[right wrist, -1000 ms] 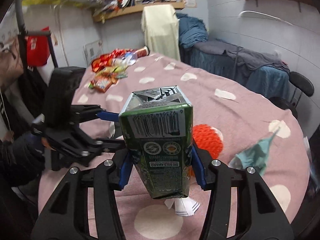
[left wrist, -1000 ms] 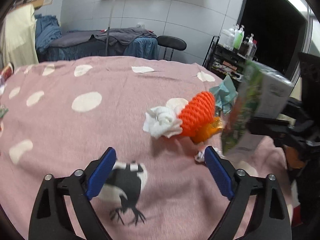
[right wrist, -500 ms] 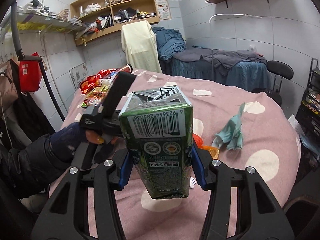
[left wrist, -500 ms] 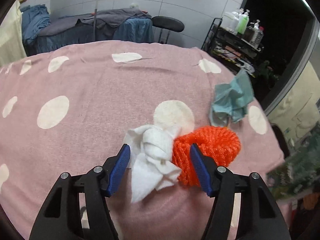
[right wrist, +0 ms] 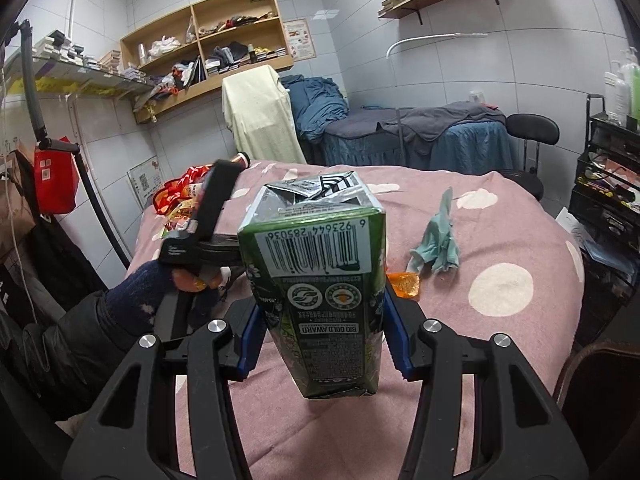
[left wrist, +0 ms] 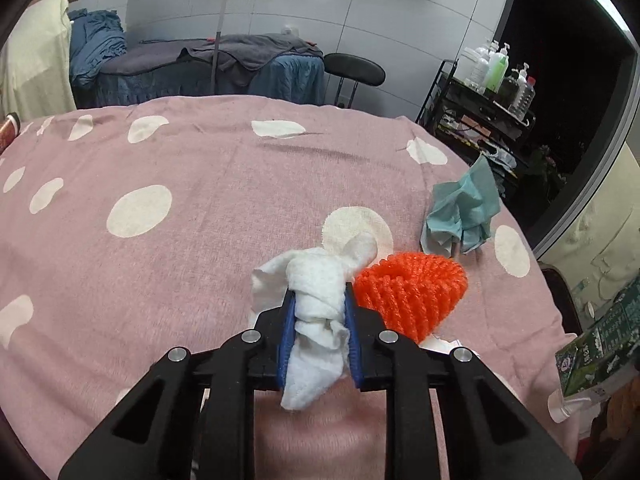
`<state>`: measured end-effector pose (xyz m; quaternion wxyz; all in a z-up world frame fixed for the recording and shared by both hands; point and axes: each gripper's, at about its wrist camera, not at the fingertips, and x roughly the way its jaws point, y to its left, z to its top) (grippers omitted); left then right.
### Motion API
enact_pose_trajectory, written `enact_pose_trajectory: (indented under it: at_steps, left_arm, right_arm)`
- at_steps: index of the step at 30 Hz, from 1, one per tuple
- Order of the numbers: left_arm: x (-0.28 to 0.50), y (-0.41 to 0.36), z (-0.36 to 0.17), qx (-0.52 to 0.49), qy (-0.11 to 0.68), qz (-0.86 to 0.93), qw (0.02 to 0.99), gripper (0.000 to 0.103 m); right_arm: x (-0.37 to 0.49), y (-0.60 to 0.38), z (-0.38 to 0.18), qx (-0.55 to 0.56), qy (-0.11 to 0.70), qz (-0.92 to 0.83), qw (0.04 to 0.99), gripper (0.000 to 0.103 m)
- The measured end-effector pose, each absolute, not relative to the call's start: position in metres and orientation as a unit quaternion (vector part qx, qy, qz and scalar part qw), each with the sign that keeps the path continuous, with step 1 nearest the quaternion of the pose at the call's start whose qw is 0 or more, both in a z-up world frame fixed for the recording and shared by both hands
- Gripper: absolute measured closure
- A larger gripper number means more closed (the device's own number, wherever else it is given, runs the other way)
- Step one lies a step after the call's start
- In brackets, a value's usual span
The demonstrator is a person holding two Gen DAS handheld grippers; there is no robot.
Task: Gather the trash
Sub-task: 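Carry the green carton with the right tool over the bin and release it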
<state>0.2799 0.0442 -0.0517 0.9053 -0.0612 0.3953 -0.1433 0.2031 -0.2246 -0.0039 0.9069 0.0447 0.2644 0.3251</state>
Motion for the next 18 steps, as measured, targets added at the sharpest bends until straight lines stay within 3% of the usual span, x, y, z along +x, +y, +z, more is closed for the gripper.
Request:
enact_pose_trajectory:
  at_steps: [8, 18]
  left_arm:
    - [0.221, 0.037, -0.023, -0.096, 0.339, -0.156, 0.923, 0.081]
    - [0.175, -0.026, -0.011, -0.078, 0.309, -0.221, 0.922, 0.081]
  right_arm:
    - [0.175, -0.247, -0.002, 0.064, 0.248, 0.287, 0.923, 0.051]
    - [0.137, -0.293, 0.000, 0.081, 0.229, 0.193, 0.951, 0.051]
